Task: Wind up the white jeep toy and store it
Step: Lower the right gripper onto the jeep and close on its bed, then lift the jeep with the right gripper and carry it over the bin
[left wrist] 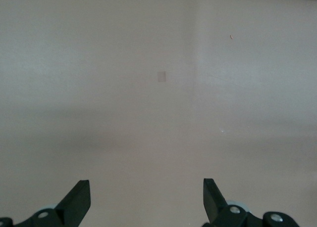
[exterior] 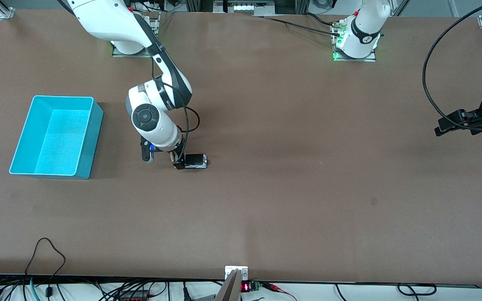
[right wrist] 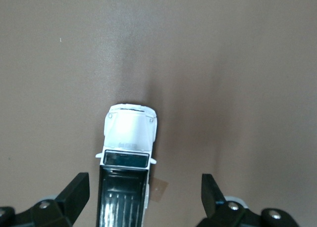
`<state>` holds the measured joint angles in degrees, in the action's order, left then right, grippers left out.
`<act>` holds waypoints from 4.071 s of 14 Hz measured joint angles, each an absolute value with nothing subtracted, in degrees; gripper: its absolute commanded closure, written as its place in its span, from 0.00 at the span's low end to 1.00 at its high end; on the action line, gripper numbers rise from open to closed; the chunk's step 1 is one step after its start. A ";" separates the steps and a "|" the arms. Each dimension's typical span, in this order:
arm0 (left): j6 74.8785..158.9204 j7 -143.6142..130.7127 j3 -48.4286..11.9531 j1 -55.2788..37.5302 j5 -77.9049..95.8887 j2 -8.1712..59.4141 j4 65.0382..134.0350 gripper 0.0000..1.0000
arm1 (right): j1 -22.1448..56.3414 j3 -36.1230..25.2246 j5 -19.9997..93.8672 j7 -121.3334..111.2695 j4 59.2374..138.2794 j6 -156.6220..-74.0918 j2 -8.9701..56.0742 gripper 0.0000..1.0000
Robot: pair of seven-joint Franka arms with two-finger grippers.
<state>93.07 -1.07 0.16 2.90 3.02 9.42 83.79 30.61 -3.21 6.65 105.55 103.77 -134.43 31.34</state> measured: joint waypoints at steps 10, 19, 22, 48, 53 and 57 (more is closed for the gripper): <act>93.64 -1.07 0.35 2.94 3.02 9.55 83.98 0.00 | 31.80 -3.19 6.65 108.25 101.35 -137.42 34.99 0.00; 94.17 -1.07 0.58 2.97 3.02 9.66 84.00 0.00 | 32.53 -3.22 6.57 108.33 101.23 -138.79 36.71 0.03; 94.17 -1.07 0.62 2.99 3.02 9.74 84.03 0.00 | 32.53 -3.22 5.92 108.10 101.23 -138.92 37.08 0.47; 94.28 -1.07 0.77 3.22 3.02 10.20 84.05 0.00 | -1.92 1.06 -5.00 18.86 109.04 -101.03 8.27 1.00; 94.28 -1.07 0.76 3.22 3.02 10.20 84.04 0.00 | -9.57 1.33 -7.82 -1.30 111.21 -106.65 8.32 1.00; 94.28 -1.07 0.76 3.21 3.02 10.20 84.04 0.00 | -15.32 1.33 -8.10 -10.34 115.36 -115.27 9.22 1.00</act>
<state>94.28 -1.07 0.76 3.21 3.02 10.20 84.04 -15.32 1.33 -8.10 -10.34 115.36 -115.27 9.22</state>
